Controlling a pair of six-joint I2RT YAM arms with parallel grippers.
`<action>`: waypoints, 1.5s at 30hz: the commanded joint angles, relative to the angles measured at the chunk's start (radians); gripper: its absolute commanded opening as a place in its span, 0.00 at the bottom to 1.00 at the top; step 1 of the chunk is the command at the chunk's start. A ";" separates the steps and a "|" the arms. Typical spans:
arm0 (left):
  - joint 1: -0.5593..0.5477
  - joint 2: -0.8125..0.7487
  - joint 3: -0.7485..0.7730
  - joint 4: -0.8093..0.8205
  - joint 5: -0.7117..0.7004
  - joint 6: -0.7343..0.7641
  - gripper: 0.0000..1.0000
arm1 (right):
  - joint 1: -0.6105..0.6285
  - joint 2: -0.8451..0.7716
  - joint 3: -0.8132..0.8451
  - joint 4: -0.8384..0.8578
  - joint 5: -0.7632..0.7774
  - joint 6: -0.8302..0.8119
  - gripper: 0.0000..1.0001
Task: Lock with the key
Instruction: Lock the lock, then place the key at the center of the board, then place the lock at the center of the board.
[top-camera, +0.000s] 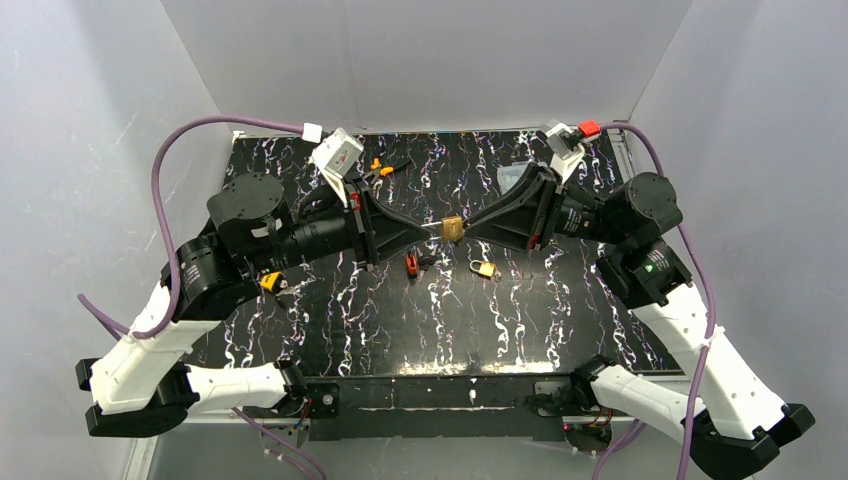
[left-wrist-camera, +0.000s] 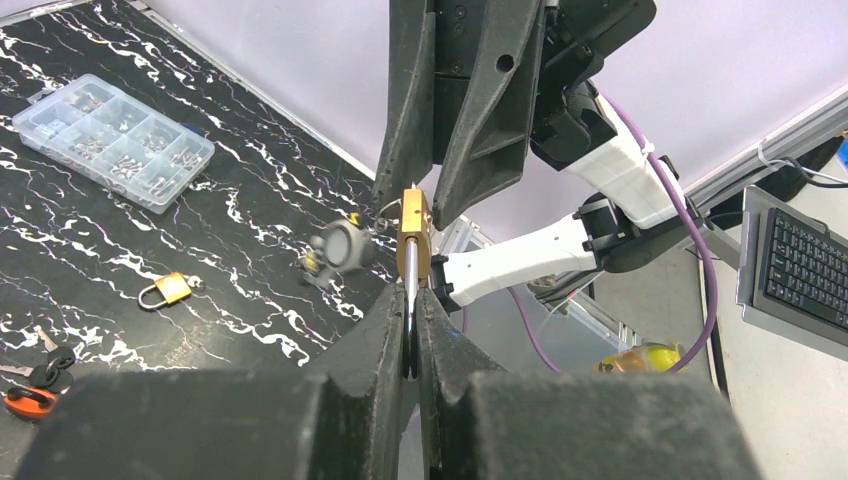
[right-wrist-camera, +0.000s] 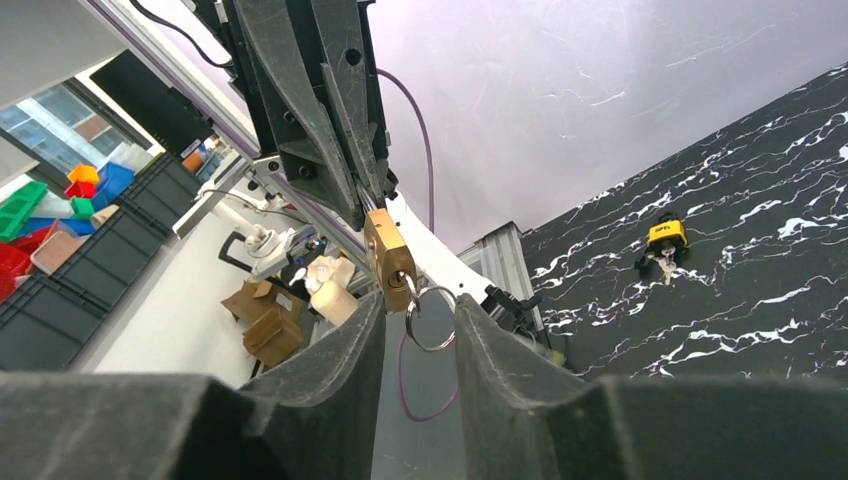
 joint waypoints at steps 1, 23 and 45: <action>0.001 0.001 0.037 0.027 -0.001 -0.002 0.00 | -0.006 -0.010 0.022 0.062 -0.015 0.005 0.34; 0.002 -0.021 0.064 -0.101 -0.053 0.051 0.00 | -0.026 -0.088 -0.034 -0.057 0.057 -0.088 0.01; 0.002 0.005 -0.303 -0.221 -0.265 -0.094 0.00 | -0.053 -0.130 -0.278 -0.333 0.238 -0.060 0.01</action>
